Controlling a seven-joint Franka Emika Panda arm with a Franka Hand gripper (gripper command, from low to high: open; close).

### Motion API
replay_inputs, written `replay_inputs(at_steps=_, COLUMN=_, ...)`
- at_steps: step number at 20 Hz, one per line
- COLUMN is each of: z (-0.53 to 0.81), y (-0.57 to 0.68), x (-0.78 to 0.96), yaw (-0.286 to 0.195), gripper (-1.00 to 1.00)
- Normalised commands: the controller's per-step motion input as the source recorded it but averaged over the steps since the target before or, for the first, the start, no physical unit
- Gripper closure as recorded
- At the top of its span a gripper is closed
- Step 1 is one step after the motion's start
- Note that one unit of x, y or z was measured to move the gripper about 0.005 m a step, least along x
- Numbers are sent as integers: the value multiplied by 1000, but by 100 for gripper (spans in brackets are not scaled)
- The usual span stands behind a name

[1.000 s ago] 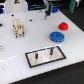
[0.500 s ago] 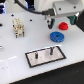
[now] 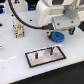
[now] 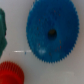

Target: Insert the blue gear onto the right peg, followed by the red gear

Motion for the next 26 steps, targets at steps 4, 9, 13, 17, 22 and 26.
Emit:
replay_inputs(at_steps=4, z=-338, y=-87, x=-309, yaw=0, gripper=-100)
replay_inputs(at_steps=9, z=-96, y=-46, x=-288, yaw=0, gripper=-100)
replay_inputs(at_steps=13, z=0, y=-2, x=-442, yaw=0, gripper=-100)
replay_inputs(at_steps=17, z=-45, y=-19, x=-253, yaw=0, gripper=100)
replay_inputs(at_steps=22, z=-135, y=-23, x=-355, yaw=0, gripper=100)
replay_inputs(at_steps=26, z=-124, y=-7, x=-332, yaw=0, gripper=100)
